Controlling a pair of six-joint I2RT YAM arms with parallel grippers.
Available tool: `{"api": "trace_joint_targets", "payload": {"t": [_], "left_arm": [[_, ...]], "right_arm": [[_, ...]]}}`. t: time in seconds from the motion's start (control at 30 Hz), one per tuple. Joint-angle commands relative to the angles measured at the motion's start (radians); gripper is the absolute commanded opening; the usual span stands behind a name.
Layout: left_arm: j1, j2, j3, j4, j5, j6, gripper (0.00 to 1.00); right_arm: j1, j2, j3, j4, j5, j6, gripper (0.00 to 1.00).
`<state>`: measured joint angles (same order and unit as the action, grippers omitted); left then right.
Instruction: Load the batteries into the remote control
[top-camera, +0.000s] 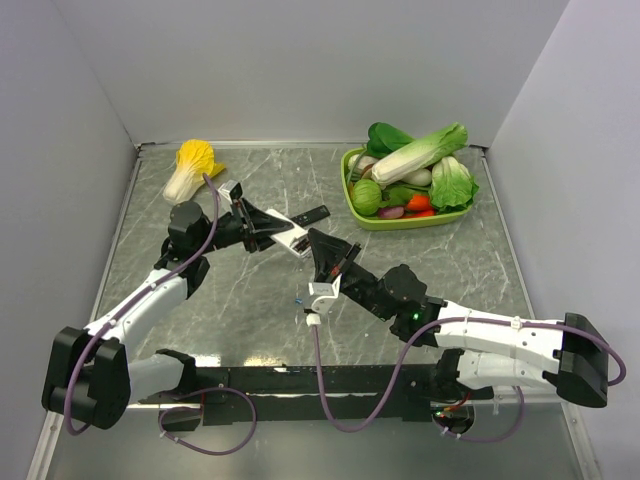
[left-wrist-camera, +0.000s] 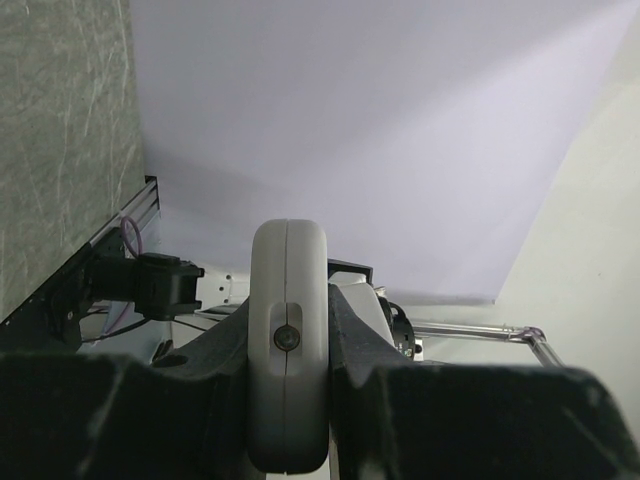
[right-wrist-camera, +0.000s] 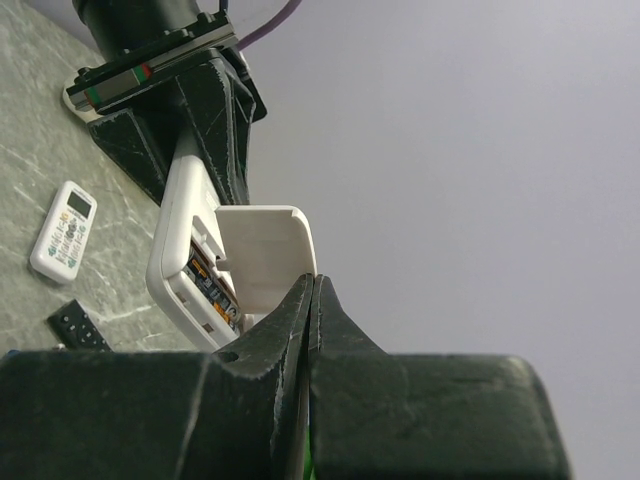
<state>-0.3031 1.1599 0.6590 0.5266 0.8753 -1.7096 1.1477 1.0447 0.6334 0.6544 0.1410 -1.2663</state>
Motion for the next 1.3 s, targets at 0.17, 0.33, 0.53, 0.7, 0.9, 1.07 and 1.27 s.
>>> {"api": "trace_joint_targets", "payload": {"t": [0.17,0.33,0.53,0.7,0.9,1.07,1.27], "left_arm": [[-0.013,-0.054,0.065,0.013,0.011,0.011,0.01],[-0.013,-0.058,0.051,0.029,0.004,-0.007,0.01],[-0.013,-0.054,0.031,0.078,-0.007,-0.045,0.01],[-0.013,-0.048,0.022,0.099,-0.009,-0.064,0.01],[-0.011,-0.042,0.027,0.088,-0.010,-0.053,0.01],[-0.011,-0.037,0.014,0.102,-0.015,-0.064,0.01],[-0.011,-0.040,0.019,0.084,-0.021,-0.059,0.01]], "right_arm": [[0.014,0.006,-0.005,-0.030,-0.047,-0.033,0.00],[0.023,-0.006,-0.009,-0.084,-0.054,-0.035,0.01],[0.030,-0.040,-0.011,-0.145,-0.057,-0.019,0.06],[0.038,-0.061,-0.020,-0.187,-0.040,-0.022,0.07],[0.038,-0.083,-0.017,-0.225,-0.038,-0.015,0.14],[0.038,-0.097,-0.011,-0.253,-0.040,-0.005,0.19],[0.038,-0.104,-0.008,-0.277,-0.032,0.004,0.22]]}}
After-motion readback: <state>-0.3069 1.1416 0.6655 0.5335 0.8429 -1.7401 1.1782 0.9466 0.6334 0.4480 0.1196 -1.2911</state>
